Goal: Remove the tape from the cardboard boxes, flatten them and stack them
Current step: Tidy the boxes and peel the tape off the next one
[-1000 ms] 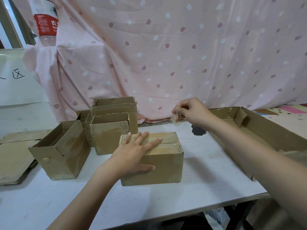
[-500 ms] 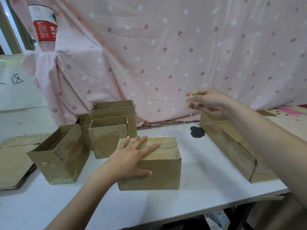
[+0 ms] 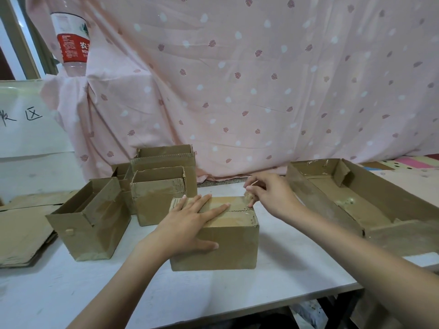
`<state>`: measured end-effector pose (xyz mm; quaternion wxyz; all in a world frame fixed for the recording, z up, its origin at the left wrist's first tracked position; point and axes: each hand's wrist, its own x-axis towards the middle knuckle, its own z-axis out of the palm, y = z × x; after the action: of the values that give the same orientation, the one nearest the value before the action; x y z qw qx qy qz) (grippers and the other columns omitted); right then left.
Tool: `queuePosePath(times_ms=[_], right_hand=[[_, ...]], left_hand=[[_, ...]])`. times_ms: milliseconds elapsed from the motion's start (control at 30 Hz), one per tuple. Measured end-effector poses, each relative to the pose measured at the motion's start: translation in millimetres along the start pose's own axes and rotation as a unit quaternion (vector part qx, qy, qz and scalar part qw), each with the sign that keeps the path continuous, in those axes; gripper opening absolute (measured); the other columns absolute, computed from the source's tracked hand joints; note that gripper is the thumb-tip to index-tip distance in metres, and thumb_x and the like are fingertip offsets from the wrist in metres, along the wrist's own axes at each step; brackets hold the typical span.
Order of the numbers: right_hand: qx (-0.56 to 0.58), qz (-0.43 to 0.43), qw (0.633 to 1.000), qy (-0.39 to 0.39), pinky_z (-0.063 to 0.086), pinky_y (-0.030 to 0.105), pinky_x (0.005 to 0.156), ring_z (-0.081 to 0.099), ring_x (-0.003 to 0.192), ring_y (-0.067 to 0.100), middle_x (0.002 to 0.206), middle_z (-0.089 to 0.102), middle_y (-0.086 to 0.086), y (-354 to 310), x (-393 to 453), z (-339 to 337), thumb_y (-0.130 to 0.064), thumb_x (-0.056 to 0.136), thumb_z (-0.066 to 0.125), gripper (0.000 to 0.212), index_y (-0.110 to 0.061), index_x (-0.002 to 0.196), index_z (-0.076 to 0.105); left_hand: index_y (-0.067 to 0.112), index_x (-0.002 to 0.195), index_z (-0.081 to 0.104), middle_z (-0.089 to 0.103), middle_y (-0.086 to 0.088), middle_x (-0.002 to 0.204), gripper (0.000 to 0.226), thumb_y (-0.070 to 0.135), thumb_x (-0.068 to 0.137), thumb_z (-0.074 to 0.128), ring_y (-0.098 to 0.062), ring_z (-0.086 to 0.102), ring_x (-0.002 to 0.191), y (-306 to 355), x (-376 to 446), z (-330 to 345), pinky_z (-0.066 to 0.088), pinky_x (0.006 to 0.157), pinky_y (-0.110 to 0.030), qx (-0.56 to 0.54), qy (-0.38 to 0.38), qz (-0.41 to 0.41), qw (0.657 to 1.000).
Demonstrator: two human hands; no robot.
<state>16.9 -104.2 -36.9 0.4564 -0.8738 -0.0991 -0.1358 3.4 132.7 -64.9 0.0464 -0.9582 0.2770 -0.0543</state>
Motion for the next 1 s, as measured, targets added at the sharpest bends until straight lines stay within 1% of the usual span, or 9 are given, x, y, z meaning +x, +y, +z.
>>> queuePosePath(times_ms=[167, 233, 300, 500, 567, 667, 767, 867, 1000], right_hand=[[-0.104, -0.033, 0.994, -0.001, 0.035, 0.009, 0.059, 0.055, 0.063, -0.005, 0.065, 0.063, -0.013, 2.1, -4.7, 6.4, -0.019, 0.097, 0.058, 0.021, -0.016, 0.086, 0.076], [-0.083, -0.032, 0.996, 0.004, 0.038, 0.009, 0.063, 0.059, 0.066, -0.002, 0.076, 0.067, -0.010, 6.9, -6.2, 7.4, -0.021, 0.094, 0.066, 0.013, -0.027, 0.102, 0.074], [-0.040, -0.016, 0.999, 0.010, 0.044, 0.010, 0.060, 0.063, 0.064, 0.002, 0.086, 0.068, -0.005, 12.4, -7.5, 8.5, -0.020, 0.091, 0.071, 0.034, -0.035, 0.119, 0.060], [-0.093, -0.058, 0.993, 0.036, 0.046, 0.011, 0.064, 0.064, 0.061, 0.011, 0.103, 0.052, -0.002, 23.7, -10.8, 9.9, -0.004, 0.093, 0.067, 0.009, -0.006, 0.084, 0.070], [-0.159, -0.099, 0.982, 0.018, 0.048, 0.027, 0.071, 0.059, 0.072, 0.020, 0.099, 0.058, 0.002, 29.0, -14.4, 12.7, 0.002, 0.094, 0.061, 0.014, -0.004, 0.091, 0.073], [-0.286, -0.129, 0.949, -0.006, 0.039, 0.028, 0.073, 0.054, 0.089, 0.022, 0.111, 0.059, 0.002, 34.8, -24.4, 16.9, 0.005, 0.090, 0.056, 0.033, -0.011, 0.116, 0.066], [-0.284, -0.112, 0.950, -0.057, 0.041, 0.032, 0.074, 0.048, 0.088, 0.025, 0.120, 0.049, 0.007, 30.5, -34.1, 18.9, -0.001, 0.097, 0.044, 0.031, -0.009, 0.126, 0.051], [-0.292, -0.132, 0.944, -0.077, 0.051, 0.041, 0.074, 0.050, 0.085, 0.023, 0.116, 0.041, -0.005, 37.0, -34.6, 17.0, 0.009, 0.089, 0.041, 0.044, -0.016, 0.124, 0.051], [-0.253, -0.152, 0.951, -0.096, 0.049, 0.029, 0.085, 0.051, 0.093, 0.020, 0.116, 0.038, -0.013, 42.6, -31.5, 6.0, 0.006, 0.098, 0.041, 0.047, -0.023, 0.132, 0.055]], left_hand=[[0.062, 0.146, -0.011, -0.004, 0.000, 0.166, 0.093, 0.071, 0.082, 0.056, -0.022, -0.002, 0.153, -1.0, 0.3, 2.0, -0.007, 0.122, -0.041, -0.005, 0.007, 0.003, 1.000], [0.062, 0.146, -0.011, -0.004, 0.000, 0.166, 0.093, 0.071, 0.082, 0.056, -0.022, -0.002, 0.153, -1.2, 0.5, 2.8, -0.007, 0.122, -0.041, -0.004, 0.010, 0.002, 1.000], [0.061, 0.146, -0.011, -0.004, 0.001, 0.166, 0.093, 0.071, 0.082, 0.056, -0.021, -0.002, 0.153, -1.6, 0.6, 3.4, -0.008, 0.122, -0.041, -0.004, 0.012, 0.001, 1.000], [0.062, 0.146, -0.012, -0.005, 0.003, 0.166, 0.093, 0.072, 0.082, 0.055, -0.020, -0.004, 0.153, -2.3, 1.0, 6.3, -0.009, 0.122, -0.040, -0.006, 0.016, -0.001, 1.000], [0.062, 0.146, -0.012, -0.005, 0.002, 0.166, 0.093, 0.072, 0.082, 0.055, -0.020, -0.004, 0.153, -2.9, 1.2, 6.7, -0.008, 0.122, -0.041, -0.007, 0.018, 0.000, 1.000], [0.062, 0.146, -0.011, -0.005, 0.002, 0.166, 0.093, 0.072, 0.082, 0.055, -0.021, -0.004, 0.153, -2.3, 1.4, 6.1, -0.008, 0.122, -0.042, -0.006, 0.017, 0.001, 1.000], [0.062, 0.146, -0.011, -0.006, 0.001, 0.166, 0.093, 0.071, 0.082, 0.055, -0.020, -0.004, 0.153, -2.2, 1.1, 5.6, -0.009, 0.121, -0.041, -0.008, 0.015, 0.001, 1.000], [0.062, 0.146, -0.012, -0.006, 0.002, 0.166, 0.093, 0.071, 0.082, 0.056, -0.020, -0.004, 0.153, -1.7, 1.2, 4.9, -0.010, 0.121, -0.041, -0.009, 0.016, 0.002, 1.000], [0.063, 0.146, -0.011, -0.005, 0.002, 0.166, 0.093, 0.071, 0.082, 0.056, -0.020, -0.004, 0.153, -1.1, 0.2, 4.3, -0.011, 0.119, -0.039, -0.005, 0.015, 0.000, 1.000]])
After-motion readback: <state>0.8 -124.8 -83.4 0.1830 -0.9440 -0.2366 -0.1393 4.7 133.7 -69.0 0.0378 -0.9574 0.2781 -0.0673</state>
